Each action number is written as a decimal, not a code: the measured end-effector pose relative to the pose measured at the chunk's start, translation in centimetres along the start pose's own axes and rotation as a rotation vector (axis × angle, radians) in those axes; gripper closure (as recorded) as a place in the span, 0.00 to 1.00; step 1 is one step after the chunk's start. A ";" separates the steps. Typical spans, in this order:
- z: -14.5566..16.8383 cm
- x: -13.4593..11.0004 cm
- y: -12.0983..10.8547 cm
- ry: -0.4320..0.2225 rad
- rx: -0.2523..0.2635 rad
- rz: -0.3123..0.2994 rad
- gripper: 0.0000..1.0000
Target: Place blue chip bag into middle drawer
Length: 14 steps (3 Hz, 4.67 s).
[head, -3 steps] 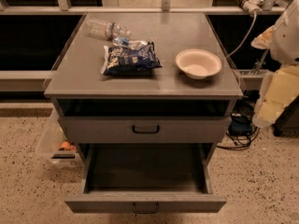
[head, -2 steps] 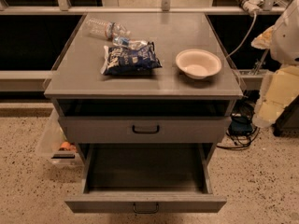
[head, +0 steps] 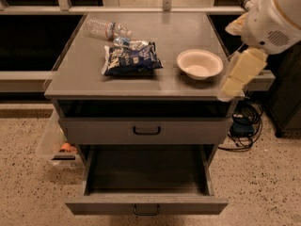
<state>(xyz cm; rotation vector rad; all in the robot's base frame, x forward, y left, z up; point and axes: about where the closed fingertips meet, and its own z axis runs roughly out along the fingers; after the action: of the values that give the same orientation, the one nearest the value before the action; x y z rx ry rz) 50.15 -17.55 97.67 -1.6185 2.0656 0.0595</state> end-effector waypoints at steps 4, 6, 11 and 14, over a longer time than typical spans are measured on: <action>6.8 -9.3 -7.3 -0.320 0.050 0.017 0.00; 12.8 -8.1 -11.8 -0.463 0.102 0.105 0.00; 23.0 -10.5 -15.7 -0.631 0.012 0.241 0.00; 23.4 -10.8 -15.7 -0.627 0.017 0.258 0.72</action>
Offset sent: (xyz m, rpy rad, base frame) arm 0.1490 0.1358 0.0115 0.3139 -0.1606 0.1583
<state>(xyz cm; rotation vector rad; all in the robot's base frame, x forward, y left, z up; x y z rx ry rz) 74.78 -4.53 86.09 -1.1165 1.7453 0.5613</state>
